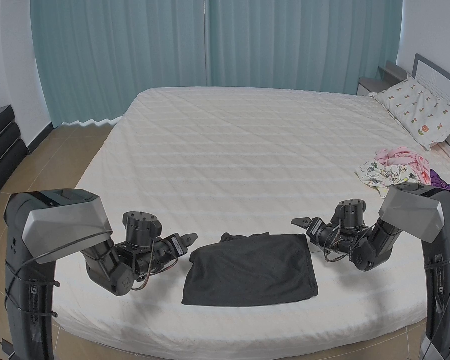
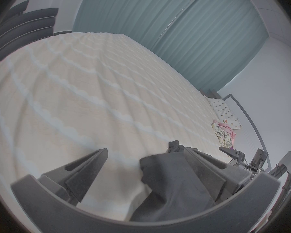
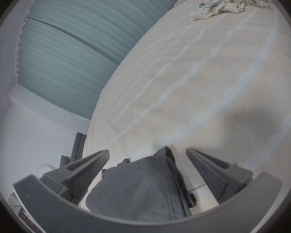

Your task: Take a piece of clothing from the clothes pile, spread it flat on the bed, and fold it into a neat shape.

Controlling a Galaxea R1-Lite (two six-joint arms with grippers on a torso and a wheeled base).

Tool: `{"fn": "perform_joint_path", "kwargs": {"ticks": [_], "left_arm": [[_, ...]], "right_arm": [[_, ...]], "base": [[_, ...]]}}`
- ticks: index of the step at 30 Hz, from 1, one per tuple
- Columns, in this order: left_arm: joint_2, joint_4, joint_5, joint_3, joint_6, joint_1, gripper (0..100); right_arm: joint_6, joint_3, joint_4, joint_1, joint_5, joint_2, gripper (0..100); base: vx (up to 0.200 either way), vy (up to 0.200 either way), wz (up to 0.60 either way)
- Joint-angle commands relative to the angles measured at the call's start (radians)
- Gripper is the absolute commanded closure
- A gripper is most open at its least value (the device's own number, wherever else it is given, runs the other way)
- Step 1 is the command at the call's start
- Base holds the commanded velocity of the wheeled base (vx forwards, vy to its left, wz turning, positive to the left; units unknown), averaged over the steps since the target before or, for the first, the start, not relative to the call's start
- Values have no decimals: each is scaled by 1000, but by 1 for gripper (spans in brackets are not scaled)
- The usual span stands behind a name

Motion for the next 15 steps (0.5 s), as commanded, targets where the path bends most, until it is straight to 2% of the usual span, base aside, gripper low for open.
{"fn": "perform_joint_path", "kwargs": {"ticks": [1,11,12,15], "left_arm": [[93,7,1,-87,-8,-42,0],[148,28,4,-173,-8,-77,0],[150,31,4,-177,-8,-77,100],[167,42,9,-213,-9,-74,100]], "right_arm": [[5,38,-23,6,2,-27,0],[15,44,-23,8,3,-32,0],[15,44,-25,9,3,-32,0],[15,53,-28,9,3,-33,0]], "base": [[0,0,0],[0,0,0],[0,0,0],[0,0,0]]}}
